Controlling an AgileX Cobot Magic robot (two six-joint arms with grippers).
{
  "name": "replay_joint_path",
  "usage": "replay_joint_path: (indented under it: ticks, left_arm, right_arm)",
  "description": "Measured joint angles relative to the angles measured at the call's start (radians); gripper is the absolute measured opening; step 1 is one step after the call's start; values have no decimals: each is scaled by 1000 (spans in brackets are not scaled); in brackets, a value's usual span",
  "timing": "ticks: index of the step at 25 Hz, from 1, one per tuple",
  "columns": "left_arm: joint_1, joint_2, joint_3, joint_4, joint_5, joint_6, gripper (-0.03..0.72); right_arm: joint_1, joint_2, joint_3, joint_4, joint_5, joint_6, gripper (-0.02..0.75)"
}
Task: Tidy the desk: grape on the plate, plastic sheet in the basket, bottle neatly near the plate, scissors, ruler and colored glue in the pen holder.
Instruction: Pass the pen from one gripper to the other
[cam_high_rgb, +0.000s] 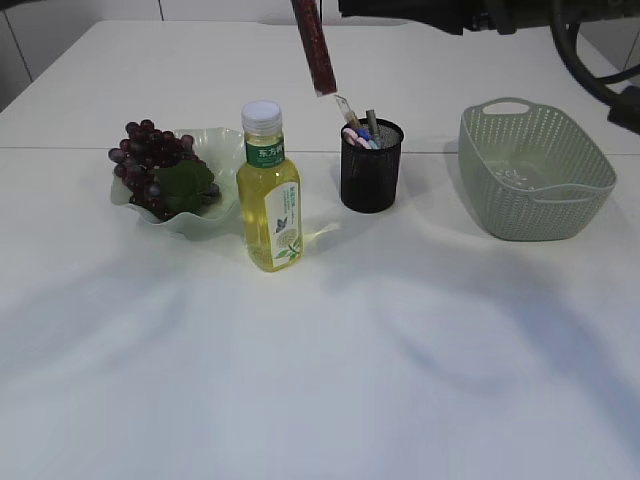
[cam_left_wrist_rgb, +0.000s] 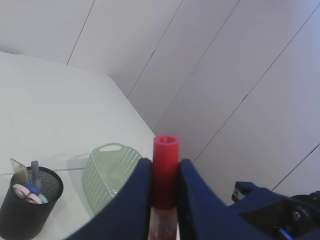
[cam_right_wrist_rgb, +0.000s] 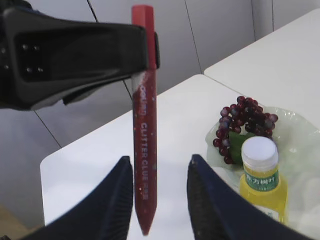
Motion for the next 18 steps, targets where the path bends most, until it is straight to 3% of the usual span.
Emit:
replay_joint_path:
  ticks: [18]
  left_arm:
    - [0,23,0,0,-49,-6,83]
  right_arm:
    - [47,70,0,152,6,-105,303]
